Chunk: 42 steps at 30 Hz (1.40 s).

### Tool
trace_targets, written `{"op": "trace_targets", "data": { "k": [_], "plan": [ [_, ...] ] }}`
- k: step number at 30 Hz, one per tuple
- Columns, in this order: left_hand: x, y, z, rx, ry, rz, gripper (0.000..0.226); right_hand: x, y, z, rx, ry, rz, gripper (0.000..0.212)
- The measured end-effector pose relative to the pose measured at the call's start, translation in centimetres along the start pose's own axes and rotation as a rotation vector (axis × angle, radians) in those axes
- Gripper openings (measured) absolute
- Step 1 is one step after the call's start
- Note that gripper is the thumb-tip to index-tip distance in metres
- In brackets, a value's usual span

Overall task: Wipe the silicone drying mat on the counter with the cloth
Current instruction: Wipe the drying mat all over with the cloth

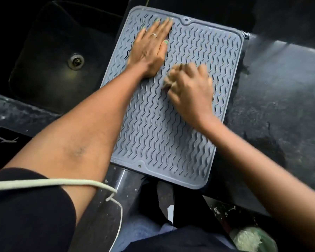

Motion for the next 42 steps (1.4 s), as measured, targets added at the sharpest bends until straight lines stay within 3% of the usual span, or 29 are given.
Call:
{"op": "trace_targets", "data": {
  "k": [6, 8, 11, 12, 14, 16, 18, 25, 30, 33, 37, 42],
  "plan": [
    [0.1, -0.2, -0.1, -0.014, -0.004, 0.003, 0.054, 6.6, 1.3, 5.3, 0.071, 0.211, 0.204, 0.022],
    [0.1, -0.2, -0.1, -0.021, 0.001, -0.001, 0.054, 4.6, 1.7, 4.2, -0.159, 0.091, 0.236, 0.019],
    [0.1, -0.1, -0.1, -0.007, -0.005, 0.000, 0.053, -1.1, 3.3, 0.0, -0.351, -0.180, -0.026, 0.021],
    [0.1, 0.0, -0.2, 0.001, -0.008, -0.002, 0.053, -3.3, 3.2, -1.5, -0.302, -0.247, -0.070, 0.026],
    [0.1, 0.1, -0.3, 0.013, -0.005, -0.008, 0.053, -6.8, 1.6, -3.7, -0.062, -0.327, 0.009, 0.041],
    [0.2, 0.1, -0.3, 0.010, 0.001, -0.009, 0.053, -8.2, -0.4, -4.7, 0.137, -0.329, 0.083, 0.053],
    [0.2, 0.0, -0.1, -0.005, 0.000, -0.006, 0.053, -8.2, -1.3, -4.8, 0.218, -0.288, 0.039, 0.054],
    [0.3, 0.0, -0.2, -0.009, -0.006, -0.006, 0.054, -3.1, -0.4, -1.8, 0.020, -0.177, -0.059, 0.029],
    [0.8, 0.2, -0.7, -0.052, -0.010, 0.025, 0.055, 3.4, 0.2, 1.7, 0.027, -0.052, 0.049, 0.037],
    [2.2, -0.1, -0.8, -0.068, 0.018, 0.052, 0.056, 3.0, 0.9, 1.4, -0.117, -0.112, 0.062, 0.032],
    [5.9, -0.4, -0.4, -0.051, 0.010, 0.052, 0.056, -1.4, 1.9, -1.1, -0.193, -0.282, -0.158, 0.032],
    [9.0, -0.6, 0.2, -0.075, 0.049, 0.033, 0.055, -4.8, -0.7, -2.5, 0.015, -0.332, -0.020, 0.043]
  ]
}}
Point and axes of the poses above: each hand's wrist, its own x-axis away from the middle knuckle, its own y-axis out of the back of the hand, z = x × y, the point moved 6 cm from there along -x, towards the middle knuckle
